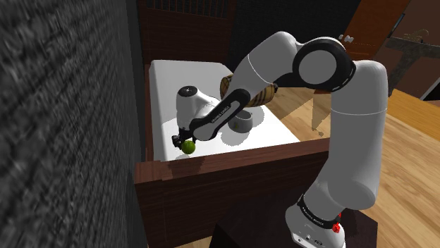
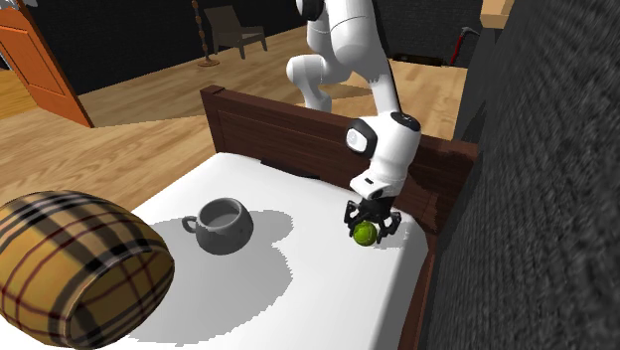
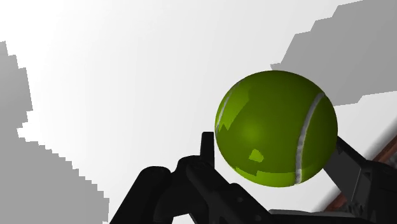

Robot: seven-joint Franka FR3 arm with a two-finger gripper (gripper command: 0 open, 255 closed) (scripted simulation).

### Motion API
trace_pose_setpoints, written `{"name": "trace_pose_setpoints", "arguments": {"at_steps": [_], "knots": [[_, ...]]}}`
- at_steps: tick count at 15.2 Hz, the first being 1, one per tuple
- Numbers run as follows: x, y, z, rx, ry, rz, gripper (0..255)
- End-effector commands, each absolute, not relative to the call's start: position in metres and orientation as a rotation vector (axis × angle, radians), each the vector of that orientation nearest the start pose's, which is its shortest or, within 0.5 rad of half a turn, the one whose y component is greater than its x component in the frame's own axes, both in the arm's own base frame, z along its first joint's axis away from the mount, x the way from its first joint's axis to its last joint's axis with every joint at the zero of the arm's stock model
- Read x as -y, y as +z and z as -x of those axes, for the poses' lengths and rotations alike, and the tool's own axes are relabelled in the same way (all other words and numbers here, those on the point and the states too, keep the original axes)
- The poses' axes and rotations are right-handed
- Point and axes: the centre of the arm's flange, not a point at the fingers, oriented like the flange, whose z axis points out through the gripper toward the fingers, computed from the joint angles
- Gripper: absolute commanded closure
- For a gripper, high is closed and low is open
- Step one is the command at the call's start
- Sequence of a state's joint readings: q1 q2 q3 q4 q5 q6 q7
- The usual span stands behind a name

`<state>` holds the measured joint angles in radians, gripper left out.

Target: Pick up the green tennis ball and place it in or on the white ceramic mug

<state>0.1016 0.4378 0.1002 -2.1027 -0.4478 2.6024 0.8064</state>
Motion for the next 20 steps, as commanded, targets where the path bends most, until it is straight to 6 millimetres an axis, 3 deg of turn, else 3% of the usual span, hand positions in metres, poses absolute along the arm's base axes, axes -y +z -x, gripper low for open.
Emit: {"name": "trace_pose_setpoints", "arguments": {"at_steps": [1, 20], "knots": [[-0.126, 0.223, -0.573, -0.387, -0.258, 3.249, 255], [-0.126, 0.323, -0.573, -0.387, -0.258, 3.249, 255]]}}
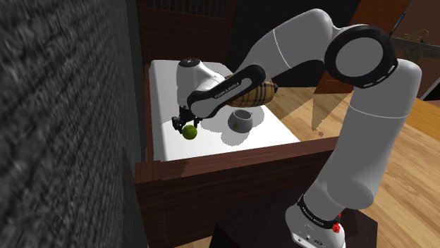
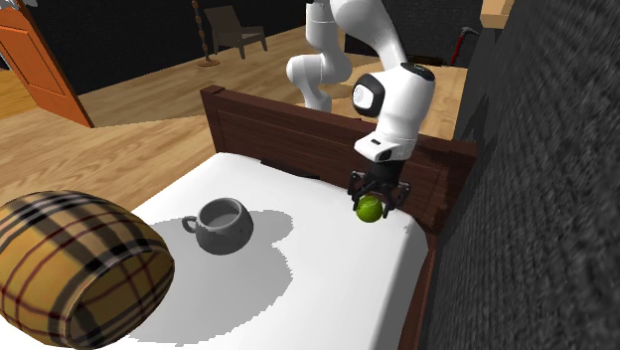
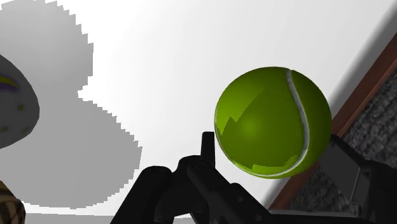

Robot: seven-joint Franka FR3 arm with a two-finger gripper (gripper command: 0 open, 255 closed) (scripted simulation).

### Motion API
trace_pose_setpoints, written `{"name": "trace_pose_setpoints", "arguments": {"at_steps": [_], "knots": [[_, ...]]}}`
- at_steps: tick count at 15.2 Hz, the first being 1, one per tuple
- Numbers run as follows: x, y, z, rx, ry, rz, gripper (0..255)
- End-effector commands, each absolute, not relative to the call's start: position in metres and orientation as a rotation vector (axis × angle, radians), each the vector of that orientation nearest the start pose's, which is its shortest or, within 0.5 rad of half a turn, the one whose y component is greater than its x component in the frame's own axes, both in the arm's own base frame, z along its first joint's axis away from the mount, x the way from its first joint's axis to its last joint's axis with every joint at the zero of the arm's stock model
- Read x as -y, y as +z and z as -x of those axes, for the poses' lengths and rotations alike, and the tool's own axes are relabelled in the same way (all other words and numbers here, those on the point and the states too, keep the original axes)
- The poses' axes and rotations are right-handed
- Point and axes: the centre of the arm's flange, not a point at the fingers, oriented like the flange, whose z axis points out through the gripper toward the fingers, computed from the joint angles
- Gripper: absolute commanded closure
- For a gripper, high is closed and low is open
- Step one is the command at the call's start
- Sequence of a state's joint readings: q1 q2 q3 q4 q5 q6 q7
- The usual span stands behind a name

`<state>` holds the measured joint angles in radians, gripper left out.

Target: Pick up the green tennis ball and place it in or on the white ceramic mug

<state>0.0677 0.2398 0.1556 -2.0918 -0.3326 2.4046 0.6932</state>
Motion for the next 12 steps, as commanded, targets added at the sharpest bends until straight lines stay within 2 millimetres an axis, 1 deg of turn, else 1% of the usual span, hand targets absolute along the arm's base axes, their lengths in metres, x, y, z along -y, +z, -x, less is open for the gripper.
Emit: {"name": "trace_pose_setpoints", "arguments": {"at_steps": [1, 10, 11, 12], "knots": [[-0.126, 0.328, -0.573, -0.387, -0.258, 3.249, 255], [-0.126, 0.376, -0.573, -0.387, -0.258, 3.249, 255], [-0.126, 0.378, -0.573, -0.387, -0.258, 3.249, 255], [-0.113, 0.378, -0.572, -0.387, -0.258, 3.249, 255]]}}
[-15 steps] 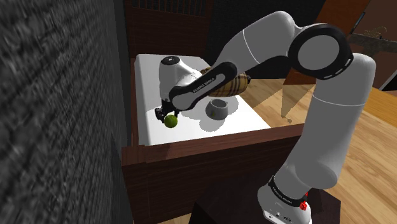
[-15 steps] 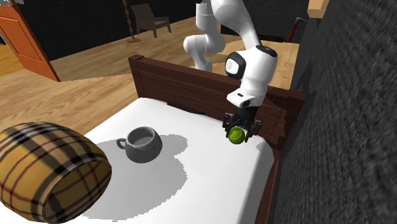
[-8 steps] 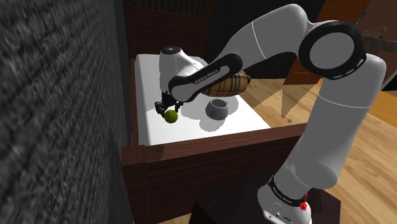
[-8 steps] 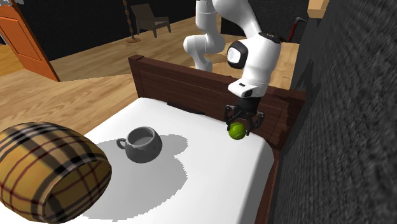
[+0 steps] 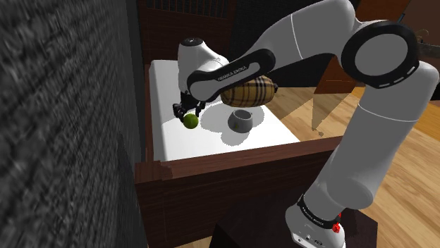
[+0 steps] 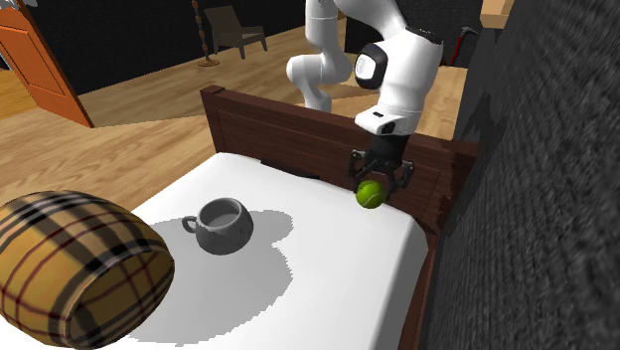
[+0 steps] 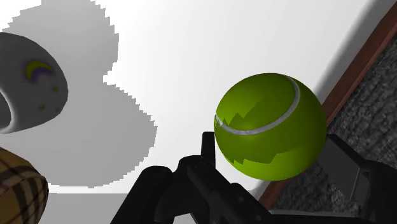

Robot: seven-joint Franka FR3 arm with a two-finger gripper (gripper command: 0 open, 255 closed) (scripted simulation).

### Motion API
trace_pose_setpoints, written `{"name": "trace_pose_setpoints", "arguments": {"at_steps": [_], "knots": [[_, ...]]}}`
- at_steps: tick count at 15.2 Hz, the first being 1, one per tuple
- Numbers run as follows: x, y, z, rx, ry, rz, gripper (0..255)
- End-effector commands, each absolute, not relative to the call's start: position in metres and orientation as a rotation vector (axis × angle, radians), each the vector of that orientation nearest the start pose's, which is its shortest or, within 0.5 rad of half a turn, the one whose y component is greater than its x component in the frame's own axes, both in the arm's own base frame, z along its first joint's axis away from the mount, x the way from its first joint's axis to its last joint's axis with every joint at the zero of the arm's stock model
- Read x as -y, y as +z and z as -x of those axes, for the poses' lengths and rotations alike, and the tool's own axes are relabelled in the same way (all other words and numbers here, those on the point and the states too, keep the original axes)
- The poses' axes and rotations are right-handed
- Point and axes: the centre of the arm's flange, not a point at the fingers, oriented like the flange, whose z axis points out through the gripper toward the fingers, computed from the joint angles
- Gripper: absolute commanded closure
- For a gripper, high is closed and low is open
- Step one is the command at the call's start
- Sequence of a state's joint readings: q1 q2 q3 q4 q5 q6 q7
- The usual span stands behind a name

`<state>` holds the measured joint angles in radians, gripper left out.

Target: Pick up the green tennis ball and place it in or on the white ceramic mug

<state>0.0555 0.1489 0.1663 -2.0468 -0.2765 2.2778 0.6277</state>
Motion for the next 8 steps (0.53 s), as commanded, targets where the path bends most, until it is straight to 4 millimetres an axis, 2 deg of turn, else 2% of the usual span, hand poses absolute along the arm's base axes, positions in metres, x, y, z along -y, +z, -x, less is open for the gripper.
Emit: {"name": "trace_pose_setpoints", "arguments": {"at_steps": [1, 8], "knots": [[-0.100, 0.379, -0.571, -0.387, -0.258, 3.249, 255], [-0.008, 0.381, -0.563, -0.387, -0.258, 3.249, 255]]}}
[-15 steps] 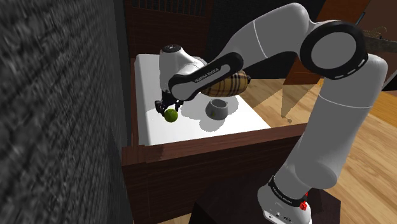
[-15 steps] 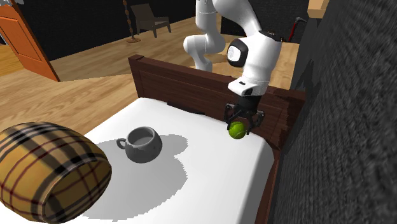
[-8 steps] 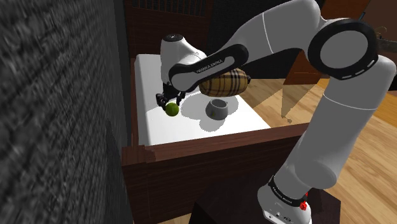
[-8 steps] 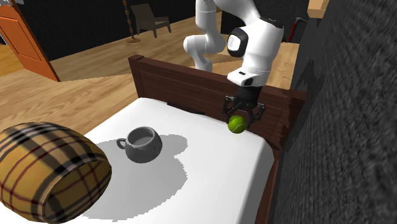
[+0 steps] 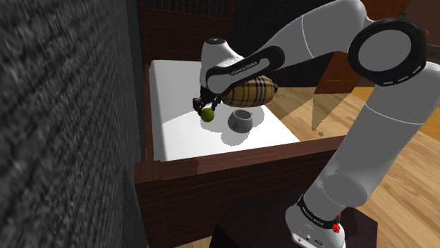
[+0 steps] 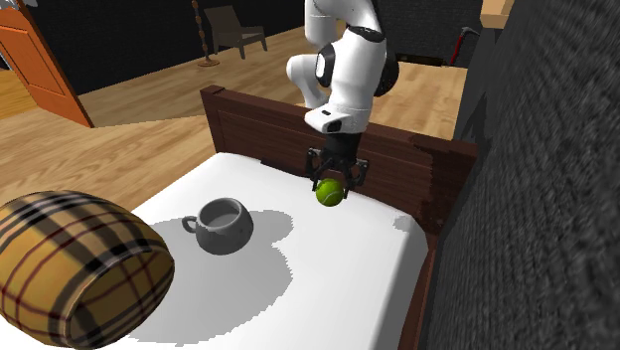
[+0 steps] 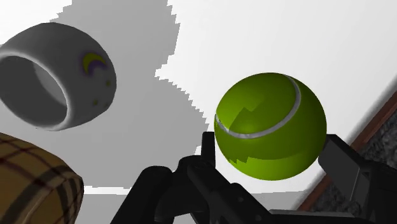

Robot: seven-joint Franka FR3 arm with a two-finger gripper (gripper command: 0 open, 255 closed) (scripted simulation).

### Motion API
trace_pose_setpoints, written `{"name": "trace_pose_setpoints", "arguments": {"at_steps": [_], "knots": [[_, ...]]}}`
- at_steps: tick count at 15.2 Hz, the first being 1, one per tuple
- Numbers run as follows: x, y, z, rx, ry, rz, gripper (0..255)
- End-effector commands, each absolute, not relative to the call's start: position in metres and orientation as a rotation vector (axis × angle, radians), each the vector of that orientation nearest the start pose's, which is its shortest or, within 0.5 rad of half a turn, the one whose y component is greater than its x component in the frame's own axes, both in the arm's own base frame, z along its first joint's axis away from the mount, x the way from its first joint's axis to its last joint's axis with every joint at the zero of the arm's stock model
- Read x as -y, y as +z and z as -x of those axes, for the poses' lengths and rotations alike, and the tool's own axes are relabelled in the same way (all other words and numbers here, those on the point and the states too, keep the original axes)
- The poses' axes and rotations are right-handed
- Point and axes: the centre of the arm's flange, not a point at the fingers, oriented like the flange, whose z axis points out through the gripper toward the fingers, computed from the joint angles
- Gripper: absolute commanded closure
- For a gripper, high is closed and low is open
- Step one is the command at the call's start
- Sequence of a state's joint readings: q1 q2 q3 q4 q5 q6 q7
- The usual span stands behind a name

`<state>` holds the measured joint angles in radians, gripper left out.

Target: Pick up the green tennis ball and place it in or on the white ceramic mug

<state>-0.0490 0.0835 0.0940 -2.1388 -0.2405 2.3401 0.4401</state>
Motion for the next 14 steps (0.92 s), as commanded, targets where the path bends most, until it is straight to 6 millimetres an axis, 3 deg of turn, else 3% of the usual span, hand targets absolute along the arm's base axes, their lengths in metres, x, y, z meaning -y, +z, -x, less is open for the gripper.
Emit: {"name": "trace_pose_setpoints", "arguments": {"at_steps": [1, 14], "knots": [[0.005, 0.381, -0.561, -0.387, -0.258, 3.249, 255], [0.176, 0.384, -0.546, -0.387, -0.258, 3.249, 255]]}}
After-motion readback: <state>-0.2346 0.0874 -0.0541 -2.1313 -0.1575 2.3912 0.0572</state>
